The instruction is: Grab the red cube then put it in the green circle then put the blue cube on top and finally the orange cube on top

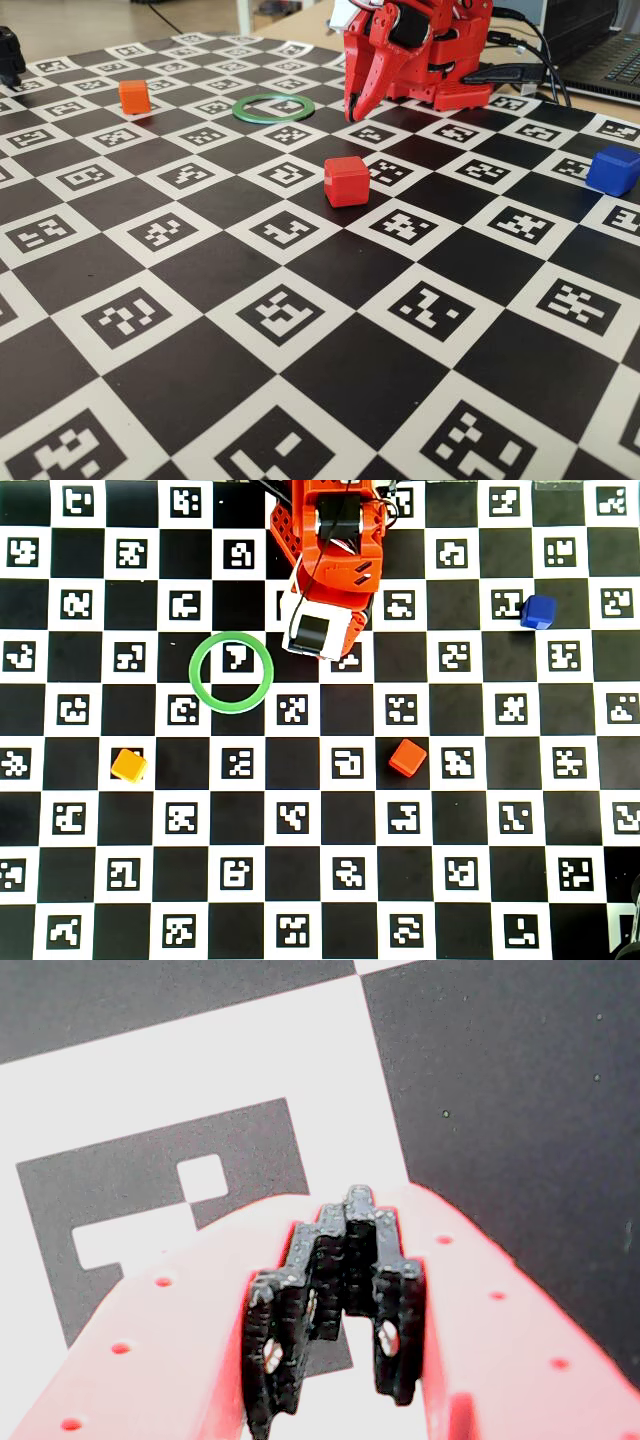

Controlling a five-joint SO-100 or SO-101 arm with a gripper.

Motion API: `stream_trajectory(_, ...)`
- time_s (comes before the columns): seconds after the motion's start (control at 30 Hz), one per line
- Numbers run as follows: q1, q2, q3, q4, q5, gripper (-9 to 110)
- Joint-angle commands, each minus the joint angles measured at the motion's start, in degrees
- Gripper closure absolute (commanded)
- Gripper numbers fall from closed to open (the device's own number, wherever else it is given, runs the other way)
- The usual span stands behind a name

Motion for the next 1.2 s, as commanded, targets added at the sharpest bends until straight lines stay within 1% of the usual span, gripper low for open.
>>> stream_trajectory(0.0,-0.3,2.7,3.2,2.6,-0.3,107)
stream_trajectory(0.67,-0.4,2.7,3.2,2.6,-0.4,107)
stream_trajectory(0.83,-0.5,2.7,3.2,2.6,-4.0,107)
stream_trajectory(0.9,-0.3,2.6,3.2,1.3,-1.5,107)
stream_trajectory(1.0,0.4,1.1,1.8,0.4,-0.7,107)
stream_trajectory(1.1,0.4,-2.8,-2.8,0.3,2.7,107)
stream_trajectory(1.17,0.2,-6.7,-7.7,0.3,6.9,107)
